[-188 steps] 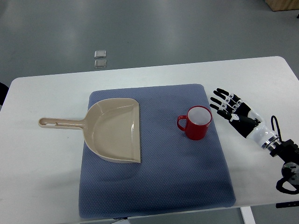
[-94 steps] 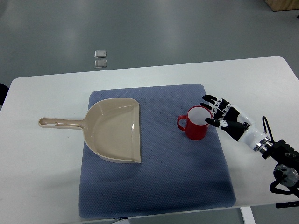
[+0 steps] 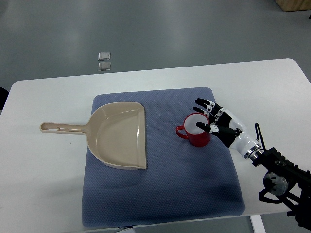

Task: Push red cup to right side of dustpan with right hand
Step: 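Move the right hand toward the red mug, fingers over its rim, then push the red mug with the right hand toward the dustpan's edge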

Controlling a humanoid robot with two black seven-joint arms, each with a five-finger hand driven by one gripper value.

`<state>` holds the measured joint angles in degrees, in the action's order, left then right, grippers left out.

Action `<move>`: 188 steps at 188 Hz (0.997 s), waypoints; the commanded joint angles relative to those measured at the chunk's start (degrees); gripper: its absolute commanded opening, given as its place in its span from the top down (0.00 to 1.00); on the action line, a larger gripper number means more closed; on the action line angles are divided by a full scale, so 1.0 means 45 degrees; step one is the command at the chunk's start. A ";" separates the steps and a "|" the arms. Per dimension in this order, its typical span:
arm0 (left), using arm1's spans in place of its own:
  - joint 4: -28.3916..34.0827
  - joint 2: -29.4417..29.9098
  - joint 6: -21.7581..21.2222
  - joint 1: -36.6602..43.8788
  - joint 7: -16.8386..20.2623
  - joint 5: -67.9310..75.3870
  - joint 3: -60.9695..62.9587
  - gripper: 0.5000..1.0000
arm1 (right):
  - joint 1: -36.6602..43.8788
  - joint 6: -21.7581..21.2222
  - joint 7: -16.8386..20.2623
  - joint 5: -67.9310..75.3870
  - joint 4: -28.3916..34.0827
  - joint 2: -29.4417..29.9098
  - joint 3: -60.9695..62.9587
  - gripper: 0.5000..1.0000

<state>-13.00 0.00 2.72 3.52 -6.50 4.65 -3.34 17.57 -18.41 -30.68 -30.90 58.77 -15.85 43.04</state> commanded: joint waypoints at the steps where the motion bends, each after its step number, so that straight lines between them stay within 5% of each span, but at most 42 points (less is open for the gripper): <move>1: -0.0001 0.0000 0.0000 0.0000 0.0000 0.0001 0.0000 0.00 | -0.0017 0.0108 -0.0018 -0.0204 -0.0188 0.0298 -0.0033 0.14; 188: -0.0001 0.0000 0.0000 0.0000 0.0000 0.0001 0.0000 0.00 | 0.0100 0.0967 -0.0018 -0.0868 -0.0578 0.2213 -0.0404 0.14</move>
<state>-13.01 0.00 2.72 3.52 -6.50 4.60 -3.34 17.92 -14.80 -30.85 -33.44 56.13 -7.27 41.22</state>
